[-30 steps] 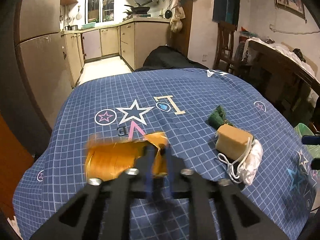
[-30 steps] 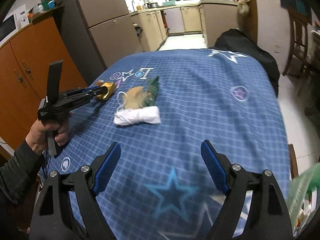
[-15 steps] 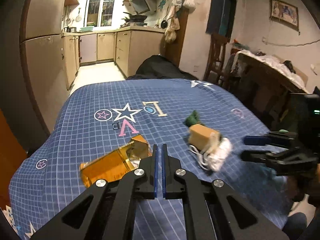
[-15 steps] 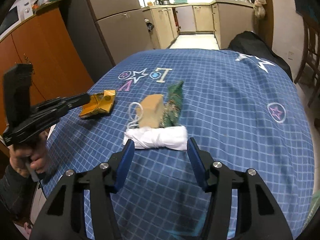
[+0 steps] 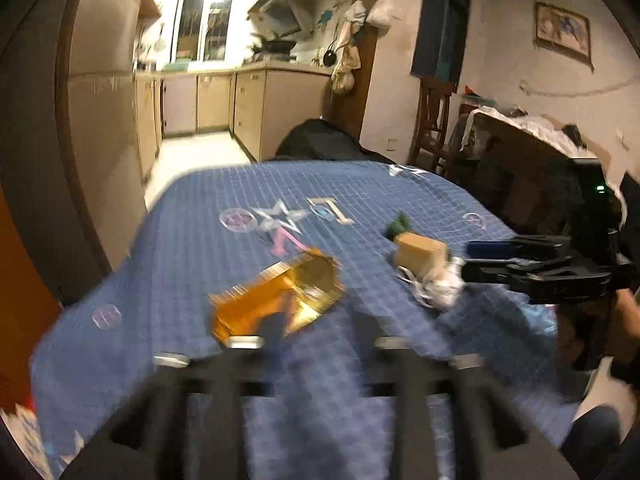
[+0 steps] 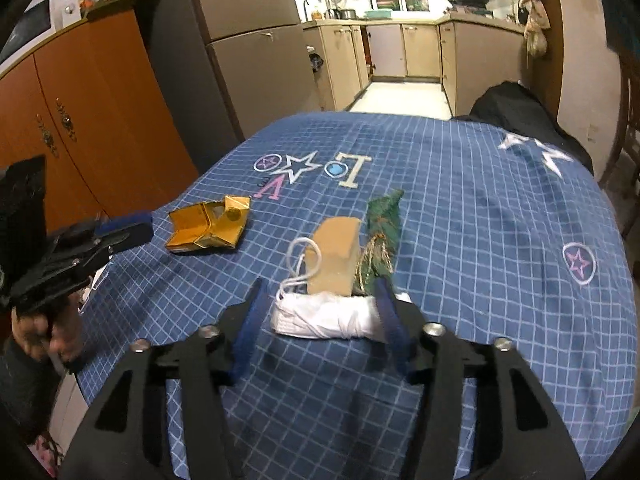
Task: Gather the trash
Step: 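Grasp the gold cigarette pack with the left tool while the right tool grasps the green scrubber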
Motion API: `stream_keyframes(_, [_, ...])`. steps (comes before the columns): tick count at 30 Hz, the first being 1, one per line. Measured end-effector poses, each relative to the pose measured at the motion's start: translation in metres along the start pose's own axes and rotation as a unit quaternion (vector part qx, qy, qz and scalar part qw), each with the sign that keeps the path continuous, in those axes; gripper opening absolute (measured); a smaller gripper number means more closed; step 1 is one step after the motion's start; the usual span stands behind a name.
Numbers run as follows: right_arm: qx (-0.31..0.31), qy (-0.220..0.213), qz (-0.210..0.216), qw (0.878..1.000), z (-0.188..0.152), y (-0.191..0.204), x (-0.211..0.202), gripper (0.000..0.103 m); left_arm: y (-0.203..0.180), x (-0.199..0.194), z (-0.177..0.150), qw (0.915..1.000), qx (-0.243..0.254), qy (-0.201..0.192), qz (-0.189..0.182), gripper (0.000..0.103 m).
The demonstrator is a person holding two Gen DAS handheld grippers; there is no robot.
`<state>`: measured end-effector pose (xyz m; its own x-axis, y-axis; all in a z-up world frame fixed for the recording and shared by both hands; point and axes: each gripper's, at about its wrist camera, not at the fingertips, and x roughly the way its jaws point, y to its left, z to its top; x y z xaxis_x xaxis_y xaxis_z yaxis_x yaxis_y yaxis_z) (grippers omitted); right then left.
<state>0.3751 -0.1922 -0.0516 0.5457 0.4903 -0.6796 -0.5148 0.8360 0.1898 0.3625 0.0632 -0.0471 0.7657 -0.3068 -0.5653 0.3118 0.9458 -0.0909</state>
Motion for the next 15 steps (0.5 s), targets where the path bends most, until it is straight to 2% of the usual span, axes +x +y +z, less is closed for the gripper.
stream_keyframes(1, [-0.001,-0.001,-0.002,1.0,0.0,0.0,-0.001,0.059,0.006,0.001,0.004,0.9998,0.021,-0.006,0.0,0.071])
stream_keyframes(3, [0.005,0.001,-0.003,1.0,-0.002,-0.002,-0.001,0.059,0.013,0.003,0.014,0.9975,0.06,-0.011,0.036,0.071])
stream_keyframes(4, [0.008,0.0,-0.006,1.0,-0.003,-0.003,-0.001,0.06,0.018,0.005,0.019,0.9962,0.081,-0.01,0.031,0.072])
stream_keyframes(7, [0.022,0.0,-0.007,1.0,-0.005,-0.009,0.0,0.062,0.022,0.022,0.022,0.9914,0.12,0.04,-0.035,0.073])
stream_keyframes(10, [0.028,0.0,-0.005,1.0,-0.004,-0.01,0.003,0.062,0.022,0.043,0.014,0.9847,0.152,0.074,-0.043,0.073])
stream_keyframes(12, [0.024,0.002,-0.002,1.0,-0.002,-0.007,0.006,0.062,0.023,0.057,0.013,0.9836,0.156,0.084,-0.033,0.073])
stream_keyframes(15, [0.012,0.007,0.004,1.0,-0.001,-0.001,0.01,0.062,0.024,0.069,0.006,0.9822,0.158,0.094,-0.038,0.073])
